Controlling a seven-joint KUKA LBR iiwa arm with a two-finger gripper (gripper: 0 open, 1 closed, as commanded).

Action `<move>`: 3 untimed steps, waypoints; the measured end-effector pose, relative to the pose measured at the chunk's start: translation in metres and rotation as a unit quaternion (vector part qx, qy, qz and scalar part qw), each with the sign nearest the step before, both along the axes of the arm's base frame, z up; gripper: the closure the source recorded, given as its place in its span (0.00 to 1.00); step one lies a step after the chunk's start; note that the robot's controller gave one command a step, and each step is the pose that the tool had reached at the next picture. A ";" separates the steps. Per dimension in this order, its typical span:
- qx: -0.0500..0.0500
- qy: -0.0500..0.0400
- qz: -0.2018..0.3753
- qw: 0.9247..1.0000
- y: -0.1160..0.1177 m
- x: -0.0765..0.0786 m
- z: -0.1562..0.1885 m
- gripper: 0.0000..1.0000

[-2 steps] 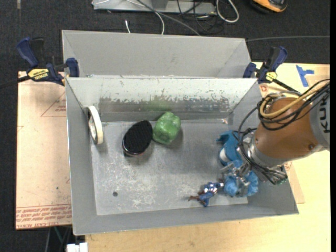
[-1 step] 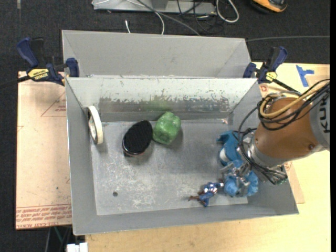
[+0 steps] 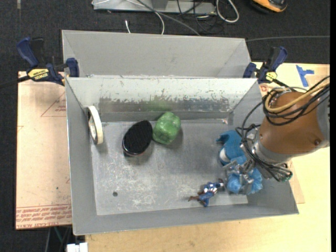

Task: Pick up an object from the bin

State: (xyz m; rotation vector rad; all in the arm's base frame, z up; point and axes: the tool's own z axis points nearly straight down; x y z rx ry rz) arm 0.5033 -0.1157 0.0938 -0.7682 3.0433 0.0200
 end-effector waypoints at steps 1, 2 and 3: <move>-0.001 -0.003 0.000 1.000 -0.001 0.002 0.033 1.00; -0.001 -0.004 0.000 1.000 -0.001 0.002 0.056 1.00; -0.001 -0.005 -0.001 1.000 0.000 0.003 0.071 1.00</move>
Offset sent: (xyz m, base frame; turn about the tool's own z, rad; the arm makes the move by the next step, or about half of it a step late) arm 0.0015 -0.0005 0.0271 0.0000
